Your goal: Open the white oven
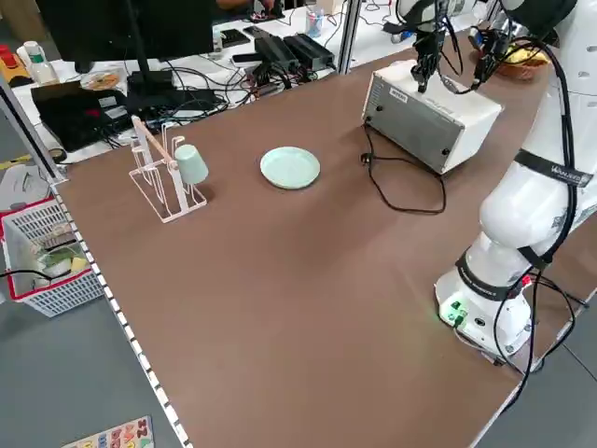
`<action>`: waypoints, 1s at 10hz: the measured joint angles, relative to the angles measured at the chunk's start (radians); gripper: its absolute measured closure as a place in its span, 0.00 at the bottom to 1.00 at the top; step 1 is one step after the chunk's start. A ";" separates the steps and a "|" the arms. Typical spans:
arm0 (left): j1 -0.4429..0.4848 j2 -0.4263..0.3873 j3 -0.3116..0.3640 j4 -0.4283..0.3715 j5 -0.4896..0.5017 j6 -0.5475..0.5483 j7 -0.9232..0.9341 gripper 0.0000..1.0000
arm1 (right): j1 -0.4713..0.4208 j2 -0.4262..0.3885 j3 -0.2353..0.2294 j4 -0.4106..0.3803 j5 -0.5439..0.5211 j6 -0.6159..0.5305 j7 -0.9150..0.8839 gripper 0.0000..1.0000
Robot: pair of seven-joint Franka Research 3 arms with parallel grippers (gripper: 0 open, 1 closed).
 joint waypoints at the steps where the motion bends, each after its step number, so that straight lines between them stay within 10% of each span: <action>1: 0.000 0.000 0.000 0.000 0.000 0.000 0.000 0.99 | -0.013 0.001 -0.001 -0.017 -0.002 0.001 -0.008 0.99; 10: 0.000 0.001 0.000 0.000 0.000 0.000 -0.002 0.99 | -0.140 0.053 -0.001 -0.026 -0.064 0.028 -0.035 0.99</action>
